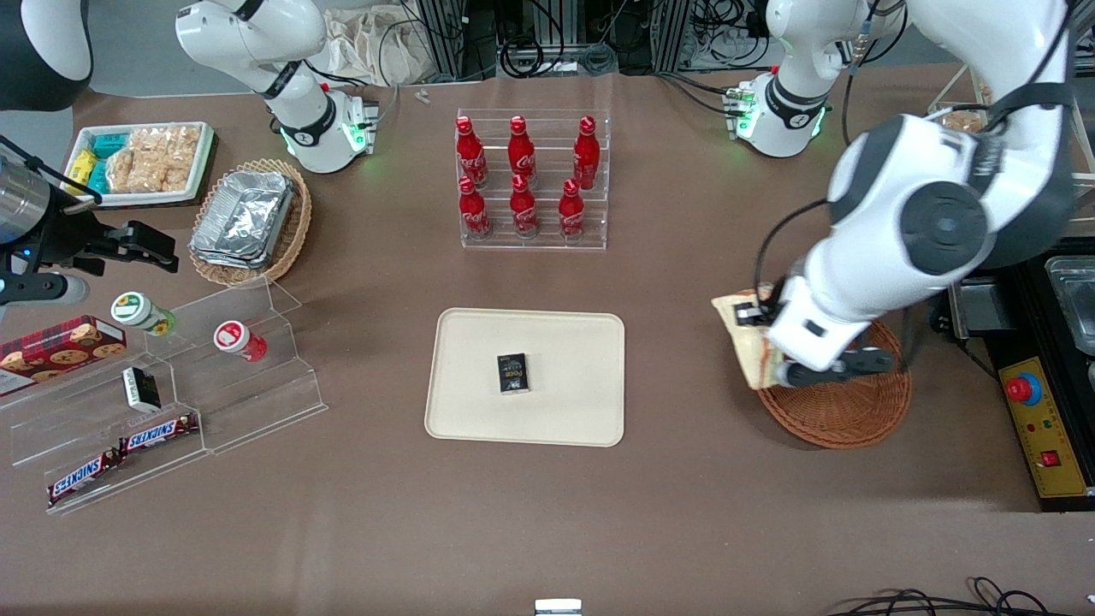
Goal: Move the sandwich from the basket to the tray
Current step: 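Lift the sandwich out of the basket with the left gripper, then carry the sandwich over the cream tray beside the tissue pack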
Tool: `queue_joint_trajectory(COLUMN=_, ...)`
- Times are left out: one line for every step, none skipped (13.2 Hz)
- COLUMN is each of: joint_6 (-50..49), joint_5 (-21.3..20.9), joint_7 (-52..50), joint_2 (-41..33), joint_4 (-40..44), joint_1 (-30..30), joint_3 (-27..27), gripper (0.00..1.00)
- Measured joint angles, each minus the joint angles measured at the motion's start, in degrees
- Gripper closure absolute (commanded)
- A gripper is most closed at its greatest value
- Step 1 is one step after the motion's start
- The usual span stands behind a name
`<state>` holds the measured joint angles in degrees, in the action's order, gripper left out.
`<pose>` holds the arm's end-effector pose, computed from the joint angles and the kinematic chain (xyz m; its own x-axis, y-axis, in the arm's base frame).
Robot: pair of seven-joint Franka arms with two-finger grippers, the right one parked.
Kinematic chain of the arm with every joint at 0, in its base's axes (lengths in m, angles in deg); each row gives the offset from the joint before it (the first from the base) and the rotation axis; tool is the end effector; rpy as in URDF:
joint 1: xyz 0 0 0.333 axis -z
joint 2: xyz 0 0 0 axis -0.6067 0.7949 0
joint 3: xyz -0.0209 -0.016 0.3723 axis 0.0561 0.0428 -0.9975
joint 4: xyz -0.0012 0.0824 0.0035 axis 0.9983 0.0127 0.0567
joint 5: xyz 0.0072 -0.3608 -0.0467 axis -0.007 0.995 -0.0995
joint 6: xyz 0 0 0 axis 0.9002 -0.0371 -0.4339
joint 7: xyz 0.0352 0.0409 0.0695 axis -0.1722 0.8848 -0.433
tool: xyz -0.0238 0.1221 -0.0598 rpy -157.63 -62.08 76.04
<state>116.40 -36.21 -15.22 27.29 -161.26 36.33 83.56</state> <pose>0.5990 -0.2440 0.5230 0.9898 0.0709 -0.1234 0.0730 -0.9972 0.0128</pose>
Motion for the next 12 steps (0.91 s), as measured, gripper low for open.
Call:
queue_joint_trajectory(joint_6=0.1, joint_5=-2.4, joint_7=-0.6, joint_2=1.6, joint_4=-0.1, joint_1=0.1, joint_3=2.9, gripper=1.00)
queue_joint_trajectory(joint_6=0.7, joint_5=-4.6, joint_7=-1.5, joint_2=3.4, joint_4=-0.1, joint_1=0.3, joint_3=5.4, gripper=1.00)
queue_joint_trajectory(joint_6=1.8, joint_5=-7.0, joint_7=-2.6, joint_2=5.3, joint_4=-0.2, joint_1=0.9, joint_3=7.2, gripper=1.00)
queue_joint_trajectory(joint_6=3.3, joint_5=-9.4, joint_7=-4.3, joint_2=7.2, joint_4=-0.2, joint_1=2.5, joint_3=8.0, gripper=1.00)
queue_joint_trajectory(joint_6=4.7, joint_5=-11.5, joint_7=-6.5, joint_2=9.2, joint_4=-0.2, joint_1=4.5, joint_3=8.1, gripper=1.00)
queue_joint_trajectory(joint_6=6.1, joint_5=-12.8, joint_7=-8.5, joint_2=11.1, joint_4=-0.2, joint_1=6.1, joint_3=8.2, gripper=1.00)
queue_joint_trajectory(joint_6=7.5, joint_5=-13.4, joint_7=-9.8, joint_2=12.8, joint_4=-0.2, joint_1=7.1, joint_3=8.2, gripper=1.00)
queue_joint_trajectory(joint_6=8.7, joint_5=-13.8, joint_7=-10.1, joint_2=14.3, joint_4=-0.2, joint_1=7.7, joint_3=8.2, gripper=1.00)
queue_joint_trajectory(joint_6=9.7, joint_5=-13.9, joint_7=-10.1, joint_2=15.5, joint_4=-0.2, joint_1=8.0, joint_3=8.2, gripper=1.00)
queue_joint_trajectory(joint_6=10.7, joint_5=-13.9, joint_7=-10.1, joint_2=16.6, joint_4=-0.2, joint_1=8.1, joint_3=8.2, gripper=1.00)
queue_joint_trajectory(joint_6=12.2, joint_5=-14.0, joint_7=-10.1, joint_2=17.7, joint_4=-0.2, joint_1=8.2, joint_3=8.2, gripper=1.00)
queue_joint_trajectory(joint_6=14.1, joint_5=-14.4, joint_7=-10.0, joint_2=19.0, joint_4=-0.2, joint_1=8.2, joint_3=8.2, gripper=1.00)
